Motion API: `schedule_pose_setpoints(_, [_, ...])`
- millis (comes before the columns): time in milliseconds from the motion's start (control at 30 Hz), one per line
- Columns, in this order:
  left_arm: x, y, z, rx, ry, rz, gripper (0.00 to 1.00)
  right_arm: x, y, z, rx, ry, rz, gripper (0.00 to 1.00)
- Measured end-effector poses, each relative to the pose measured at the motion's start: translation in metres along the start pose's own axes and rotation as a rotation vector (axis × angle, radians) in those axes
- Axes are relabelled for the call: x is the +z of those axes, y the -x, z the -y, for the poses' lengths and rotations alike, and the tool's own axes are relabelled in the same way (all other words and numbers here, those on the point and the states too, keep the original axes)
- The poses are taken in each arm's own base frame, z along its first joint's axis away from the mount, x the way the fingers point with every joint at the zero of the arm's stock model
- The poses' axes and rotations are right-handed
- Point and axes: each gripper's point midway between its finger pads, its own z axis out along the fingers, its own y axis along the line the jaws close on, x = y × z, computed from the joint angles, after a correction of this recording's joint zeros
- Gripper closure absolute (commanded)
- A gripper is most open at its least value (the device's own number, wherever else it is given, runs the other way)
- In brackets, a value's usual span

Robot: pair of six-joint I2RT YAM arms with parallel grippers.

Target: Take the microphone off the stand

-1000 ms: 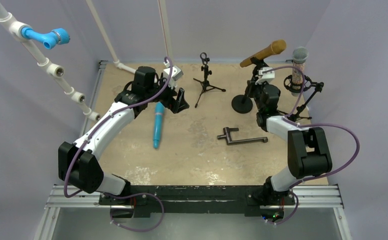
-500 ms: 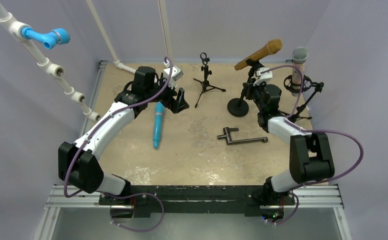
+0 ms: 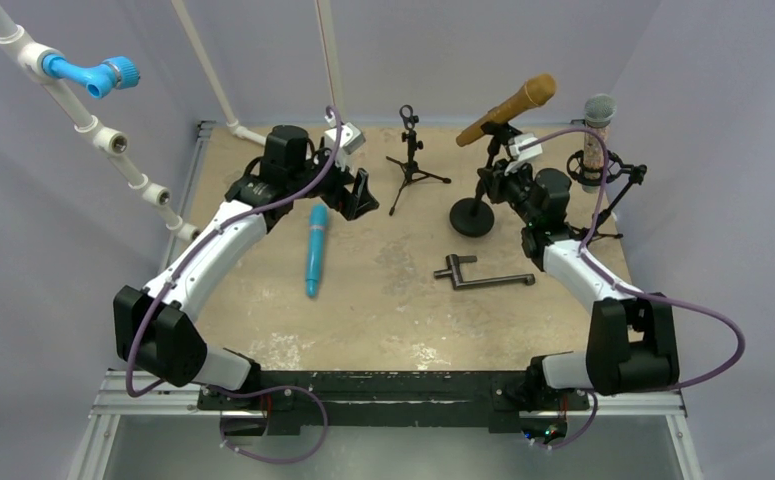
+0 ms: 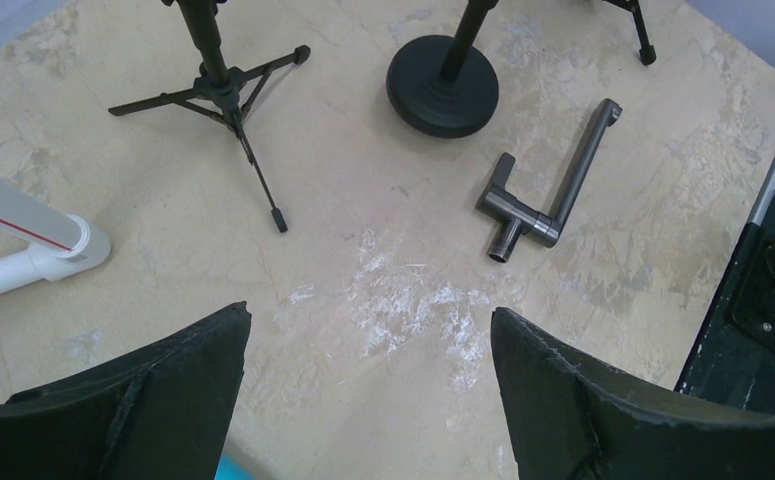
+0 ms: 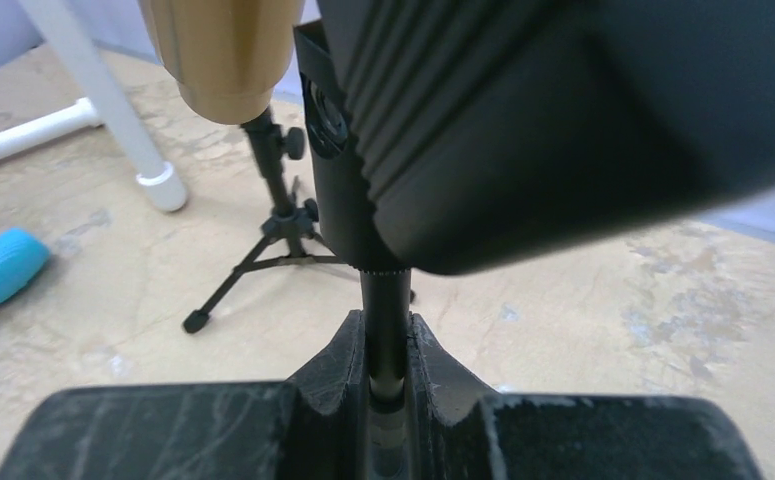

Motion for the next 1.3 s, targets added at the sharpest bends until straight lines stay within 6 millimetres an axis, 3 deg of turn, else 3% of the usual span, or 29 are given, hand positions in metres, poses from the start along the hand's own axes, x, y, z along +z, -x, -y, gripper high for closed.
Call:
schedule_pose_setpoints(133, [-0.004, 0.009, 0.002, 0.007, 0.000, 0.007, 0.13, -0.004, 0.001, -0.020, 0.007, 0.087, -0.026, 1.00])
schedule_pose_setpoints(300, [-0.017, 0.028, 0.011, 0.037, -0.023, 0.021, 0.13, -0.008, 0.010, -0.064, 0.006, 0.243, -0.058, 1.00])
schedule_pose_setpoints(500, [-0.052, 0.066, 0.035, 0.109, -0.058, 0.096, 0.12, -0.022, 0.028, -0.124, -0.015, 0.440, -0.056, 1.00])
schedule_pose_setpoints(667, [-0.087, 0.086, 0.060, 0.191, -0.092, 0.164, 0.12, -0.031, 0.026, -0.160, -0.023, 0.560, -0.069, 1.00])
schedule_pose_setpoints(900, [-0.112, 0.081, 0.080, 0.263, -0.126, 0.173, 0.11, -0.044, 0.013, -0.216, -0.042, 0.722, -0.079, 1.00])
schedule_pose_setpoints(1033, [-0.116, 0.069, 0.086, 0.280, -0.154, 0.152, 0.11, -0.053, -0.008, -0.241, -0.051, 0.798, -0.094, 1.00])
schedule_pose_setpoints(1200, [-0.113, 0.054, 0.089, 0.272, -0.184, 0.121, 0.11, -0.062, -0.041, -0.249, -0.046, 0.819, -0.120, 1.00])
schedule_pose_setpoints(1300, [-0.110, 0.047, 0.090, 0.260, -0.197, 0.106, 0.11, -0.064, -0.043, -0.251, -0.054, 0.820, -0.080, 1.00])
